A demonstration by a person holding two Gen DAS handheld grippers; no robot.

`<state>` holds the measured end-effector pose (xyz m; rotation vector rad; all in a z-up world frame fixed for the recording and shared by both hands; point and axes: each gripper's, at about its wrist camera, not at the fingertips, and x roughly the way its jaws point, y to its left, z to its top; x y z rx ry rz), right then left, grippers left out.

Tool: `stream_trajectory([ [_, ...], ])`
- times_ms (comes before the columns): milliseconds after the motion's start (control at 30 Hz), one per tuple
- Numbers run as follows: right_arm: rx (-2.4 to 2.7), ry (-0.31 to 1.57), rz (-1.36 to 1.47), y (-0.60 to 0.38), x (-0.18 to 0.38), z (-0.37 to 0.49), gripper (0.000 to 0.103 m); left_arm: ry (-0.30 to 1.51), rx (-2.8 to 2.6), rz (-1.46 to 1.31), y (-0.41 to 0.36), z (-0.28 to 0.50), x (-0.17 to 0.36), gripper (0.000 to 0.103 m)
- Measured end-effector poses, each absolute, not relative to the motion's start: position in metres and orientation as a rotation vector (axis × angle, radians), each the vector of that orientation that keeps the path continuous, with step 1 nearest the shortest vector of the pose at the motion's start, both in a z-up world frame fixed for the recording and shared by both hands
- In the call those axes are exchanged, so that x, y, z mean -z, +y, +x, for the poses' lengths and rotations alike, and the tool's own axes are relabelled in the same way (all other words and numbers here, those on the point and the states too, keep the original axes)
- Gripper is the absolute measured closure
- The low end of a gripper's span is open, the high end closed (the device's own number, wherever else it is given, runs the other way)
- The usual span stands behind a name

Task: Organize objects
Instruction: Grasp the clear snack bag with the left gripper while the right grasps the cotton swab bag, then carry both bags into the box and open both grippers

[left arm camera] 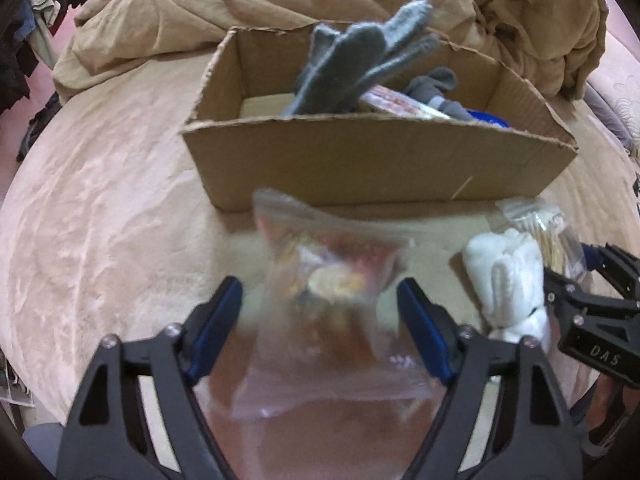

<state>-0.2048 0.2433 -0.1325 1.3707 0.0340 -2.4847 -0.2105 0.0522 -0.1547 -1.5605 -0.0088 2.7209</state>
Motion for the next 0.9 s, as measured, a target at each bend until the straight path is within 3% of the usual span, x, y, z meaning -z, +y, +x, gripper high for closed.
stream_trajectory([
  [333,2.445,-0.054,1.353,0.261,0.127,-0.202,0.054,0.090,-2.766,-1.568,0.071,-0.193,0.146,0.056],
  [900,2.498,-0.122,1.246,0.281,0.096,-0.193,0.056,0.078,-2.747,-1.529,0.102,-0.163,0.127,0.061],
])
